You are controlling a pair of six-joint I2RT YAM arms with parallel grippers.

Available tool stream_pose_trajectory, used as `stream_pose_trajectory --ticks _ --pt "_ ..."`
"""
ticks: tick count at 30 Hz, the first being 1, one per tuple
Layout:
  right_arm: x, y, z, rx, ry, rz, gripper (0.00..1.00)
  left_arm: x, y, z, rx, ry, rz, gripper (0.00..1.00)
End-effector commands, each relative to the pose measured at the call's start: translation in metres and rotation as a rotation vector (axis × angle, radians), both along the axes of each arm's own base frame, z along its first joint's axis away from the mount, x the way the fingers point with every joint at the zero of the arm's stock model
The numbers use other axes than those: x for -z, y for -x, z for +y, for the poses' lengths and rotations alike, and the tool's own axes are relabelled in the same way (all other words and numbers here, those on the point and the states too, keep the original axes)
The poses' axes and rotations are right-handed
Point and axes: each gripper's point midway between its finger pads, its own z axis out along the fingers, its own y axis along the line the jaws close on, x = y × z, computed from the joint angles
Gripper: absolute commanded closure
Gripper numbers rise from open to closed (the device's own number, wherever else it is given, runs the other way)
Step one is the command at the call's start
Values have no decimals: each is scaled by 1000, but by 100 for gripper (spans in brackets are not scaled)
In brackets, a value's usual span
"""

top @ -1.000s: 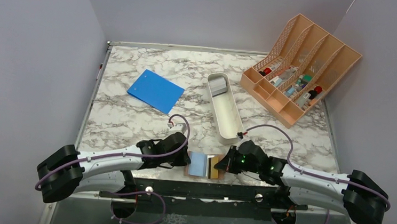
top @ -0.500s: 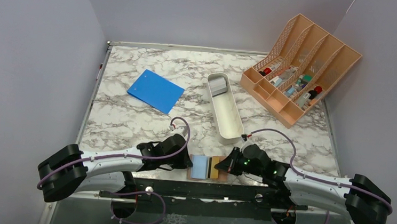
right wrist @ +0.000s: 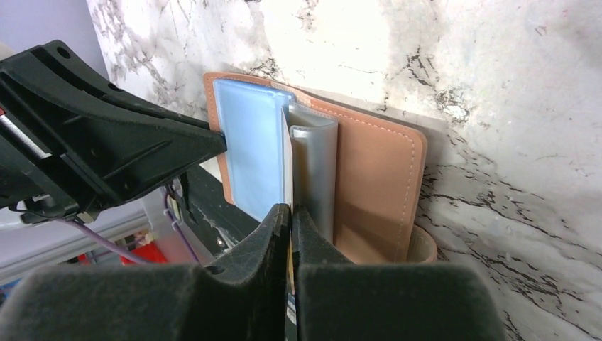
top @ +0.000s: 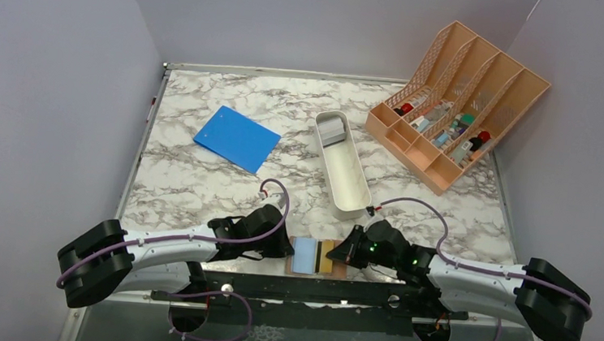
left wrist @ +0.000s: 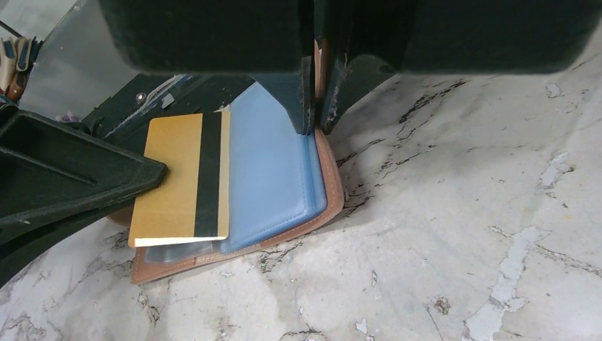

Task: Put the credit cards into the card holder
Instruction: Insert the credit card into the card holder.

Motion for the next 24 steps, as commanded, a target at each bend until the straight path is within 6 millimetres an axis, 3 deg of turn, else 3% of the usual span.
stream_pose_trajectory --ticks 1,14,24 --pt "-2 -3 5 12 -16 0 89 2 9 -2 42 9 20 94" --pt "1 -4 6 7 14 4 84 -1 7 -6 46 23 14 94" --pt "15 -4 -4 -20 196 35 67 -1 8 -7 48 26 18 95"
